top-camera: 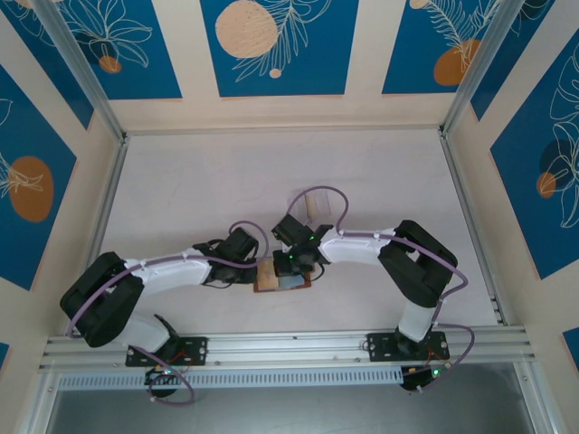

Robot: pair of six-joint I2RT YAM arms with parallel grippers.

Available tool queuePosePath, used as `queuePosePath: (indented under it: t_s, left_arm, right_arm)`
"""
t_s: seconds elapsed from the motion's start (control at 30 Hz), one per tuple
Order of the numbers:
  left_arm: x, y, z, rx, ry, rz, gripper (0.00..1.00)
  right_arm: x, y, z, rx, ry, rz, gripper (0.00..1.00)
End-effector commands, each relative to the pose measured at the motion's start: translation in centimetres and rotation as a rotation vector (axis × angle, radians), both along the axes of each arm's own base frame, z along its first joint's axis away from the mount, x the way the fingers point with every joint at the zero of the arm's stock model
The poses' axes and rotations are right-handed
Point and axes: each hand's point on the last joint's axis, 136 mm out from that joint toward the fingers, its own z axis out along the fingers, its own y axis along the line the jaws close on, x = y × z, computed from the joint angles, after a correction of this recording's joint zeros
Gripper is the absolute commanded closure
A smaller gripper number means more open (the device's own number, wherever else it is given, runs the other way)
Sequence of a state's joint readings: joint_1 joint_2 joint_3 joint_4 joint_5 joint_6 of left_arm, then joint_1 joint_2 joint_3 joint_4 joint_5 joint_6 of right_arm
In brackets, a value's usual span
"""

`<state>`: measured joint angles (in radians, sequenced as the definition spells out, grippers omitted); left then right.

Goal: Put the credit cards into the card holder

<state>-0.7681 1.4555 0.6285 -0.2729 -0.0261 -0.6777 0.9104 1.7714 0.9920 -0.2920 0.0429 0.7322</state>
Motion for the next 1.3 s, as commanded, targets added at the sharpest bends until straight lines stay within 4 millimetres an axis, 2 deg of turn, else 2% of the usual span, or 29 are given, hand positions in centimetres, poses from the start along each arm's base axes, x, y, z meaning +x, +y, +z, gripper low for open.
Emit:
queuePosePath:
  t_s: [0.0, 0.07, 0.2, 0.3, 0.4, 0.6, 0.9, 1.13, 1.27]
  left_arm:
    - [-1.2, 0.1, -3.6, 0.02, 0.066, -0.02, 0.85]
    - [-1.2, 0.2, -3.5, 0.021, 0.064, -0.016, 0.85]
    - [-1.3, 0.7, -3.6, 0.04, 0.063, 0.001, 0.85]
    - [-1.5, 0.9, -3.8, 0.044, 0.067, 0.007, 0.85]
    - [-1.5, 1.0, -3.8, 0.042, 0.07, 0.013, 0.85]
    - [-1.6, 1.1, -3.6, 0.042, 0.067, 0.018, 0.84]
    - [-1.6, 1.2, -3.6, 0.043, 0.066, 0.019, 0.84]
    - [-1.5, 1.1, -3.5, 0.042, 0.06, 0.017, 0.84]
    - [-1.5, 1.1, -3.6, 0.045, 0.063, 0.017, 0.84]
  right_arm:
    - [-0.4, 1.3, 0.2, 0.019, 0.002, 0.025, 1.0]
    - [-0.2, 1.2, 0.8, 0.021, -0.017, 0.021, 1.0]
    - [0.7, -0.5, 3.4, -0.046, -0.109, 0.031, 0.95]
    - [1.6, -2.2, 4.8, -0.129, -0.161, 0.041, 0.88]
    - [2.3, -3.3, 5.2, -0.196, -0.191, 0.054, 0.8]
    - [3.3, -4.0, 3.7, -0.266, -0.185, 0.071, 0.69]
    - [3.1, -4.3, 0.2, -0.345, -0.145, 0.087, 0.68]
    - [1.8, -5.8, -2.4, -0.476, -0.13, 0.073, 0.71]
    - [1.2, -5.7, -2.9, -0.487, -0.123, 0.07, 0.81]
